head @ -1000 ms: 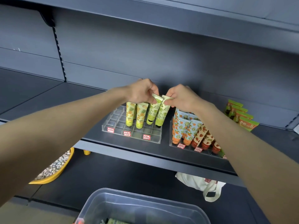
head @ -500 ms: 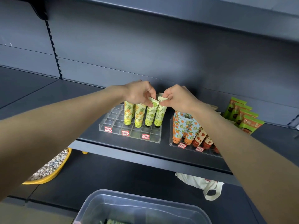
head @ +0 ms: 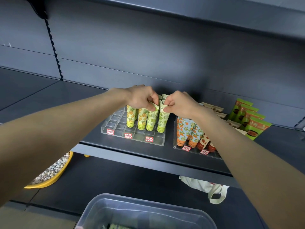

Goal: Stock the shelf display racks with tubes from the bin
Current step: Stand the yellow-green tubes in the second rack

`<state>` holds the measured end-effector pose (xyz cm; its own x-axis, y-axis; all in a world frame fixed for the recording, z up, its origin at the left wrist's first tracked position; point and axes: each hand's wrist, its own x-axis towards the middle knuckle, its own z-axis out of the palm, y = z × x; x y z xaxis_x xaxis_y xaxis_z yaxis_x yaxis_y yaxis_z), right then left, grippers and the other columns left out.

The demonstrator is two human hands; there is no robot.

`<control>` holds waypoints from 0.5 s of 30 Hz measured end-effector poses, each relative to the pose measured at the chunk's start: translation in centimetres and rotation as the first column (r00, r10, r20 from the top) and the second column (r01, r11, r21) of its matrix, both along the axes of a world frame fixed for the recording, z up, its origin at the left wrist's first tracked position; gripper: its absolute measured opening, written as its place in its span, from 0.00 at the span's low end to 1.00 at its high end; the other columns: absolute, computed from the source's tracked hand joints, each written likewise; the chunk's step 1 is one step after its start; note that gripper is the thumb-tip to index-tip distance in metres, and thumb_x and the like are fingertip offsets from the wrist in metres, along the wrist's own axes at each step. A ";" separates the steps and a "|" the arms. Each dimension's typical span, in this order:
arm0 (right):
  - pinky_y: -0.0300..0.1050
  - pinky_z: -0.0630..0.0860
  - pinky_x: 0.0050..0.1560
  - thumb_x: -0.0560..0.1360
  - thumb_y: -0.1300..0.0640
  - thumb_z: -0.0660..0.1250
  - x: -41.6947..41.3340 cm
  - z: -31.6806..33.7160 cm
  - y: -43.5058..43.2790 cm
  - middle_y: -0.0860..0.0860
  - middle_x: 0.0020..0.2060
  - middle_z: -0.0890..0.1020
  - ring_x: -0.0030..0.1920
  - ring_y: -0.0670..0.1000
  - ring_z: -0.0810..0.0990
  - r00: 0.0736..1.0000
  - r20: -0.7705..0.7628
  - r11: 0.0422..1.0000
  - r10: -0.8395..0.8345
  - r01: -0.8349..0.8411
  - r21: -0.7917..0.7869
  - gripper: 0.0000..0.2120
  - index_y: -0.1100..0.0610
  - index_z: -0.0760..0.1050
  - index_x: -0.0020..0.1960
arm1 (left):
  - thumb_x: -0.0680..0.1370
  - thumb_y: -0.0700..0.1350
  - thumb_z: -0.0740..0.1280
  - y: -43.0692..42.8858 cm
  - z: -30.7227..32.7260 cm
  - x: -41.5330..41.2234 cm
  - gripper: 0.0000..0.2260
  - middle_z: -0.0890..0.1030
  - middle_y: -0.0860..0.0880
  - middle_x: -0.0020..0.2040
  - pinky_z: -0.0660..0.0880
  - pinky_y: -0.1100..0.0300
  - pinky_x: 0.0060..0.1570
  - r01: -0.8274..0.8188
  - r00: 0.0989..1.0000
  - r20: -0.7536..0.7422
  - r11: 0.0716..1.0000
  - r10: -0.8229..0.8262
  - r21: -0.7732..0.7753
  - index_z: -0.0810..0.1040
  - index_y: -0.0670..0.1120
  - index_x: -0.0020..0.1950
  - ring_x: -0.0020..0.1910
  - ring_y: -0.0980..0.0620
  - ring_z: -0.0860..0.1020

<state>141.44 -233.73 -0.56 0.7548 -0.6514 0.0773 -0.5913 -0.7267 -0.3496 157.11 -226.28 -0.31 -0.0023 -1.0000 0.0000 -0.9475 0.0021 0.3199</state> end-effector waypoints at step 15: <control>0.55 0.75 0.59 0.73 0.57 0.71 0.0 0.2 0.4 0.54 0.51 0.83 0.54 0.55 0.80 1.000 -0.027 1.000 0.006 -0.007 -0.010 0.09 0.56 0.81 0.53 | 0.76 0.51 0.66 0.4 0.3 -0.8 0.09 0.80 0.52 0.52 0.61 0.53 0.63 -0.038 0.996 0.082 0.999 0.040 -0.028 0.79 0.51 0.55 0.52 0.53 0.73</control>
